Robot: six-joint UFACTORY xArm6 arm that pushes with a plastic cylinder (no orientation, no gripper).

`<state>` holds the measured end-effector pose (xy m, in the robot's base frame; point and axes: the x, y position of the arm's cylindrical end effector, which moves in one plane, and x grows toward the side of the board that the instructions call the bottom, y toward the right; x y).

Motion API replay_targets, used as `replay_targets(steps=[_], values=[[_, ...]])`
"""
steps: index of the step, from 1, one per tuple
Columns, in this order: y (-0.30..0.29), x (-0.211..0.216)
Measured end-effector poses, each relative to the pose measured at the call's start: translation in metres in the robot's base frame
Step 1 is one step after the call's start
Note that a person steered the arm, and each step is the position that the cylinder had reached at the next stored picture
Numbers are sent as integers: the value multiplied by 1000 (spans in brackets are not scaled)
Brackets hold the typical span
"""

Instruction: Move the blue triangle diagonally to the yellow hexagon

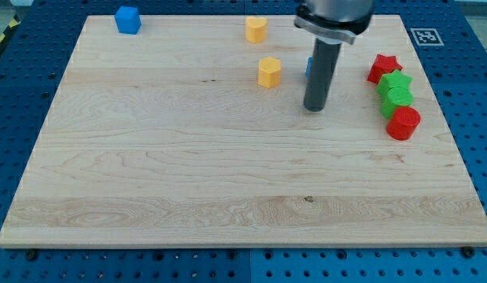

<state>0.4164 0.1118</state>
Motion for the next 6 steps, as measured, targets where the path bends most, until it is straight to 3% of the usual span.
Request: replay_targets(steps=[4,6], values=[[2,-86],[-27,-87]])
